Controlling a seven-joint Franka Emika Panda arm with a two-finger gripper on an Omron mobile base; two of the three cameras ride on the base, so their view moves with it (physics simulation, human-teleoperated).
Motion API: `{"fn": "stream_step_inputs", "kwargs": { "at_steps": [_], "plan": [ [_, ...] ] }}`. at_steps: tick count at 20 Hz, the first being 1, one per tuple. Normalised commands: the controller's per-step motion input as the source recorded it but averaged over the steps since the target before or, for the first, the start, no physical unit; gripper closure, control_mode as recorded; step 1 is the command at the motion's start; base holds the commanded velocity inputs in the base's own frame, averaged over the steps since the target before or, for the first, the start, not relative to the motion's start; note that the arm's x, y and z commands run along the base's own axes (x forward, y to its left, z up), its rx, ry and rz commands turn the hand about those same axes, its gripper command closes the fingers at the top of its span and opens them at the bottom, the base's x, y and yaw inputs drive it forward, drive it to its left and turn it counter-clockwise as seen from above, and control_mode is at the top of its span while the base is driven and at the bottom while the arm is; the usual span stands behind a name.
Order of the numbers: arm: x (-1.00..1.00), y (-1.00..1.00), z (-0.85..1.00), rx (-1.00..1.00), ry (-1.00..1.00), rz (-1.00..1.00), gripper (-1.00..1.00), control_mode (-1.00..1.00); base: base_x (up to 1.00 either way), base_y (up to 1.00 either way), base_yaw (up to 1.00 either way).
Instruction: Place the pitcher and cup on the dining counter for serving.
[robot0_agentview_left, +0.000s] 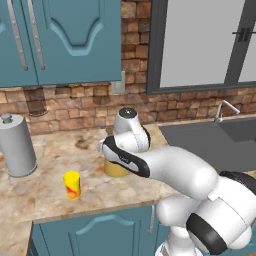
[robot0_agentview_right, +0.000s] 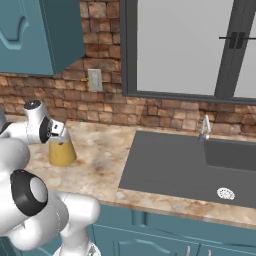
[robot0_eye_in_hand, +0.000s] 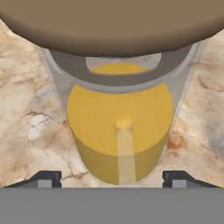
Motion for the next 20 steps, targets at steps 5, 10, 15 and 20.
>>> {"fn": "stream_step_inputs", "kwargs": {
  "at_steps": [5,10,15,20],
  "plan": [
    [0.21,0.0,-0.19,0.0,-0.02,0.0,1.0,-1.0,0.0,0.0,0.0],
    [0.0,0.0,-0.01,0.0,-0.01,0.0,1.0,-1.0,0.0,0.0,0.0],
    [-0.08,0.0,0.01,0.0,-0.23,0.0,1.0,-1.0,0.0,0.0,0.0],
    [-0.39,-0.05,0.37,0.0,-0.46,0.0,1.0,-1.0,0.0,0.0,0.0]
  ]
}}
